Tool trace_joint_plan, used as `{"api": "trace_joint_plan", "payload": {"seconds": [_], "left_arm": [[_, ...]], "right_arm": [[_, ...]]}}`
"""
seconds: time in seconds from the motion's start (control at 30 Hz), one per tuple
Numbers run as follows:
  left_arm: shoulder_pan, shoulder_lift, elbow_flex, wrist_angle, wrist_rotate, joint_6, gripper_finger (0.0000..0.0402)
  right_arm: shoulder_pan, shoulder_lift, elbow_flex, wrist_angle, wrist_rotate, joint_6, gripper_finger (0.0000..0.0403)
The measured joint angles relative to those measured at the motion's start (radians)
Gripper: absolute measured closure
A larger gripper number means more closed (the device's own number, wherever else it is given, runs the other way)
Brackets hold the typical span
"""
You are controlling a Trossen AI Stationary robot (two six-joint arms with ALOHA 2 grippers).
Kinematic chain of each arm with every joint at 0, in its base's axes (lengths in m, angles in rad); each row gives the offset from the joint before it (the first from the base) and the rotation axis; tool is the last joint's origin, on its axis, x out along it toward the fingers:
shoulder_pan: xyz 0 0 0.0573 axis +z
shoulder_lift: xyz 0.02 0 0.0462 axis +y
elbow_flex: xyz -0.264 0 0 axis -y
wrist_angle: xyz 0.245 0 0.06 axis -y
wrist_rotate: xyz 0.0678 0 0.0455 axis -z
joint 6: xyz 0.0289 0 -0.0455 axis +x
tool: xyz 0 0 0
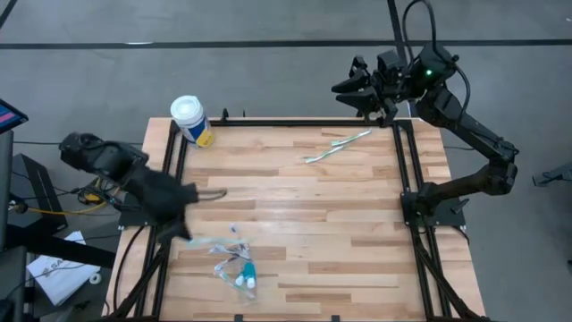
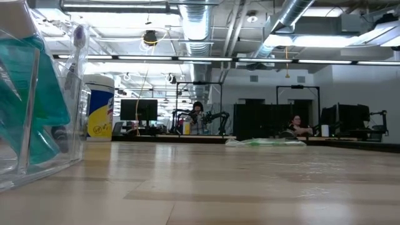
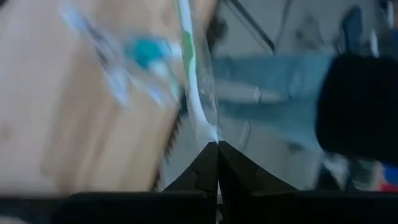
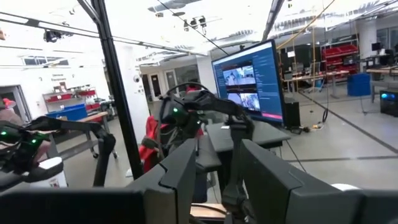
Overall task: Pick & Place toothbrushing station
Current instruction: Put the green toothbrush into the transparent organizer
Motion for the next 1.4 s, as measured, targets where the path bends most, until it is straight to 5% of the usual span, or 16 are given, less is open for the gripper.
{"api": "trace_joint_plan", "payload": {"seconds": [0.23,0.43,0.6,1.4], "left_arm": [[-0.212,0.0,0.0,0.03,0.073,-0.188,0.0401],[-0.263,0.059,0.0,0.06,0.131,-0.221,0.0401],[-0.263,0.131,0.0,0.073,0.222,-0.211,0.0401],[-0.121,0.355,0.0,0.18,0.274,-0.144,0.0401]], "right_arm": [[0.056,0.0,0.0,0.0,0.042,0.022,0.0284],[0.112,0.0,0.0,0.0,0.104,-0.009,0.0285],[0.146,0.0,0.0,0.0,0.134,-0.037,0.0285],[0.207,0.0,0.0,0.0,0.134,-0.101,0.0285]]}}
